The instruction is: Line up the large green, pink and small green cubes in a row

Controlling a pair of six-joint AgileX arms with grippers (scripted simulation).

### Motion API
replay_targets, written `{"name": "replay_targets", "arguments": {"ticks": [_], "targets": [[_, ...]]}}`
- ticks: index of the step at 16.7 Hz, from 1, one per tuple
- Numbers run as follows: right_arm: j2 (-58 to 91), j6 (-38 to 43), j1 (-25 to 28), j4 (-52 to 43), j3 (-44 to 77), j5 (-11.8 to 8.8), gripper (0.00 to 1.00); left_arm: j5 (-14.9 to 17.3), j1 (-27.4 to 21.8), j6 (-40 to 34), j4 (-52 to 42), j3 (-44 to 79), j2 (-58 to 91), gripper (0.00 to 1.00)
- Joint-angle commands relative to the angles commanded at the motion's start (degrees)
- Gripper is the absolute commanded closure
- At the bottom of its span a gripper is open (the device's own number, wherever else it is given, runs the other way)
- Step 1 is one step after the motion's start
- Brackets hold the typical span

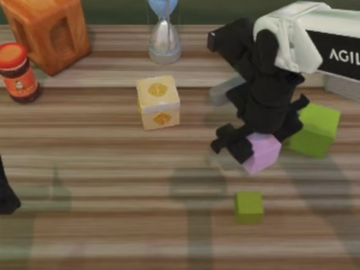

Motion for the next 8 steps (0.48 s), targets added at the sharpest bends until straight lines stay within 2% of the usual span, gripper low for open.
{"name": "replay_targets", "arguments": {"ticks": [3,8], "targets": [[-0.05,10.36,3.55,-1.05,0.52,0.21,1.00,0.00,0.00,0.00,0.00,0.00,0.00,0.00],[-0.74,32.38,10.59,-2.87,0.86,0.57,1.00,0.00,0.00,0.00,0.00,0.00,0.00,0.00]]}}
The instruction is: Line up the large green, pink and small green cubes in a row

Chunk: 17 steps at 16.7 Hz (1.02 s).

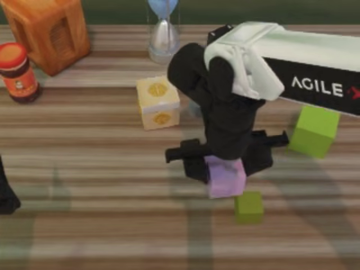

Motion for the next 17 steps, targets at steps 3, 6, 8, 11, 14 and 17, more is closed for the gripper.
{"name": "replay_targets", "arguments": {"ticks": [3,6,8,11,14,17], "targets": [[-1.01,9.34,3.35,-0.45,-0.02,0.21,1.00,0.00,0.00,0.00,0.00,0.00,0.00,0.00],[-1.84,13.12,4.89,-0.45,-0.17,0.34,1.00,0.00,0.00,0.00,0.00,0.00,0.00,0.00],[-1.87,13.22,4.93,-0.45,-0.18,0.34,1.00,0.00,0.00,0.00,0.00,0.00,0.00,0.00],[-1.56,13.23,4.64,-0.18,-0.32,0.26,1.00,0.00,0.00,0.00,0.00,0.00,0.00,0.00],[-0.44,13.38,4.63,3.90,-3.18,0.32,1.00,0.00,0.00,0.00,0.00,0.00,0.00,0.00],[1.48,13.46,4.89,10.62,-7.39,0.35,1.00,0.00,0.00,0.00,0.00,0.00,0.00,0.00]]}}
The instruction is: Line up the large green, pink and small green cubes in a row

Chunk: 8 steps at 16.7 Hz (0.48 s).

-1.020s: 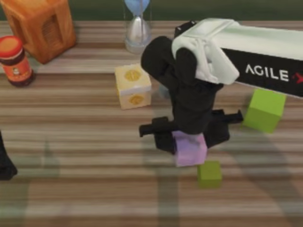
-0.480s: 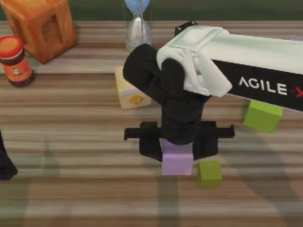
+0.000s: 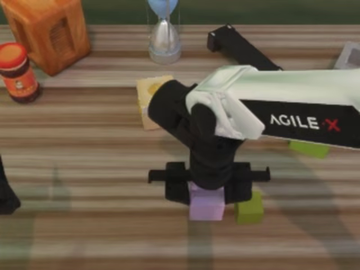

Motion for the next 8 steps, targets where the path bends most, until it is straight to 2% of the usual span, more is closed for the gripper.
{"name": "replay_targets", "arguments": {"ticks": [6,8], "targets": [[1.23,0.04,0.25,3.13,-2.41,0.03,1.00,0.00,0.00,0.00,0.00,0.00,0.00,0.00],[1.23,0.04,0.25,3.13,-2.41,0.03,0.85,0.00,0.00,0.00,0.00,0.00,0.00,0.00]]}}
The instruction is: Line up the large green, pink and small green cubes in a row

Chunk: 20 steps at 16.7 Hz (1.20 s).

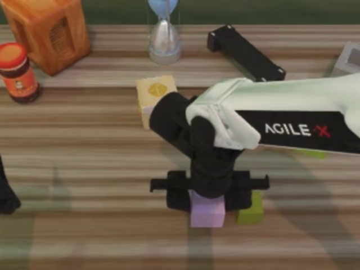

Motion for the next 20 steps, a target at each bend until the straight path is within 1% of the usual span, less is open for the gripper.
{"name": "replay_targets", "arguments": {"ticks": [11,12,20], "targets": [[0.00,0.00,0.00,0.00,0.00,0.00,0.02,0.00,0.00,0.00,0.00,0.00,0.00,0.00],[0.00,0.00,0.00,0.00,0.00,0.00,0.00,0.00,0.00,0.00,0.00,0.00,0.00,0.00],[-0.04,0.00,-0.12,-0.01,0.01,0.00,0.00,0.00,0.00,0.00,0.00,0.00,0.00,0.00]]}}
